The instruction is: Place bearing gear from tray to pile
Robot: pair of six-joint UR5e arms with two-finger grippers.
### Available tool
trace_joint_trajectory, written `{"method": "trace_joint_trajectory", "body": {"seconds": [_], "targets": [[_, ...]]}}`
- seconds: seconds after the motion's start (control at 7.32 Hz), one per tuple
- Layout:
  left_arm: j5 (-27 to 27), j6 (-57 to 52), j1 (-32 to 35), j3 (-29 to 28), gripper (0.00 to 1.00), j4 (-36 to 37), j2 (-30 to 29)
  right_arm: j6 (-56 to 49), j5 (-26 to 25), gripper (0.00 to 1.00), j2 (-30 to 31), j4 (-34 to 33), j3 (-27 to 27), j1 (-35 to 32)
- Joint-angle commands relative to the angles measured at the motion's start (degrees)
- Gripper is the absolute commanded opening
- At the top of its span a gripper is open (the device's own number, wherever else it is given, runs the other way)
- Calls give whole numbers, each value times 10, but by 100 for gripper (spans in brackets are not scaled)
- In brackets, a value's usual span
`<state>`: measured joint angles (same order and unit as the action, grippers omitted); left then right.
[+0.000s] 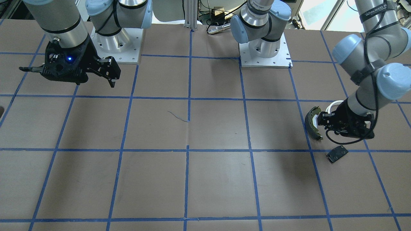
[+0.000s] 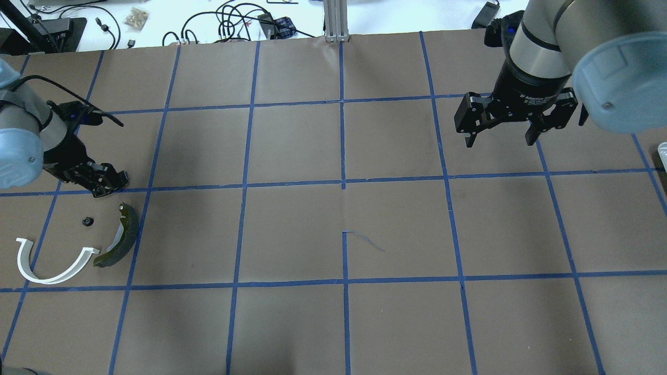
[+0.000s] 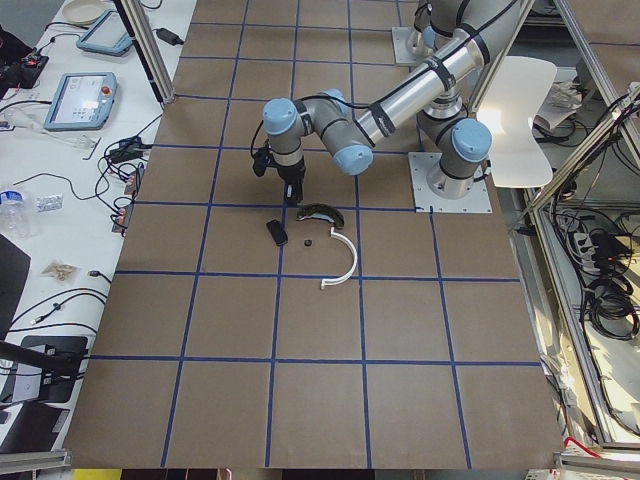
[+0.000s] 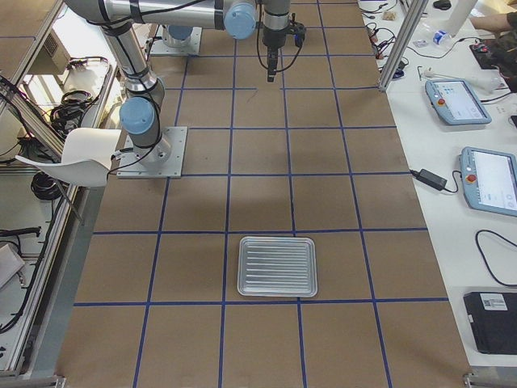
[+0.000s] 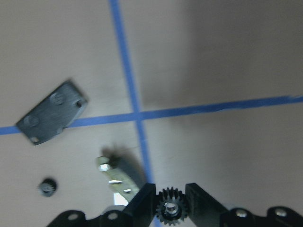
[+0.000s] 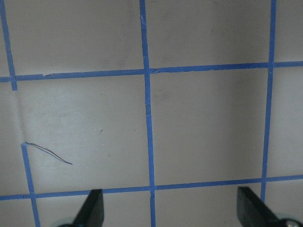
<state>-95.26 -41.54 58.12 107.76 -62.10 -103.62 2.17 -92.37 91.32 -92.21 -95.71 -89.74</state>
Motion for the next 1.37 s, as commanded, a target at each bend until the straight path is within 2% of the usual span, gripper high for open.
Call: {"method": "trace_joint_trajectory", "body": {"seconds": [0.0, 0.14, 0.55, 0.68, 0.82, 0.96, 1.23], "targets": [[3, -106, -73, 3, 0, 81, -42, -4, 0, 100, -1, -5, 0, 1], [3, -132, -77, -3, 0, 124, -70, -3, 0, 100, 0, -4, 0, 1], [2, -130, -85, 4, 0, 118, -87, -2, 0, 100, 0, -4, 0, 2], [3, -131, -86, 5, 58, 118, -90, -2, 0, 100, 0, -5, 0, 2], [8, -129, -86, 4, 100, 117, -93, -3, 1, 100, 0, -5, 0, 2], [9, -122, -83, 1, 100, 95, -83, -2, 1, 100, 0, -6, 0, 2], [10, -91, -44, -35, 100, -30, -26, -1, 0, 100, 0, -4, 0, 2]]}}
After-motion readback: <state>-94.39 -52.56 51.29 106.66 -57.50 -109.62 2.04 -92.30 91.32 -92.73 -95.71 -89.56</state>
